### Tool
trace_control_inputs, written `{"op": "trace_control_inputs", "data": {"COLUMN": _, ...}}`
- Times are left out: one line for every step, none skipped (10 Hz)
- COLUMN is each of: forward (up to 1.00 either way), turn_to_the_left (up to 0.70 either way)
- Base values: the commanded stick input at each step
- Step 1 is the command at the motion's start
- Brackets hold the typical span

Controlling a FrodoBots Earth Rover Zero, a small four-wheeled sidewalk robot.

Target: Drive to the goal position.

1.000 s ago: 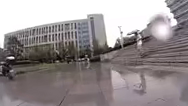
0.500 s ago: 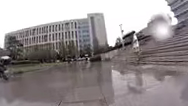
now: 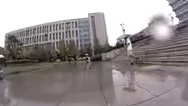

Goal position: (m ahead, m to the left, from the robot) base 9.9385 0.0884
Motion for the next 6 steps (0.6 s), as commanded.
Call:
{"op": "trace_control_inputs", "data": {"forward": 0.7, "turn_to_the_left": 0.0}}
{"op": "trace_control_inputs", "data": {"forward": 0.7, "turn_to_the_left": 0.0}}
{"op": "trace_control_inputs", "data": {"forward": 0.7, "turn_to_the_left": 0.0}}
{"op": "trace_control_inputs", "data": {"forward": 0.7, "turn_to_the_left": 0.0}}
{"op": "trace_control_inputs", "data": {"forward": 0.7, "turn_to_the_left": 0.0}}
{"op": "trace_control_inputs", "data": {"forward": 0.7, "turn_to_the_left": 0.0}}
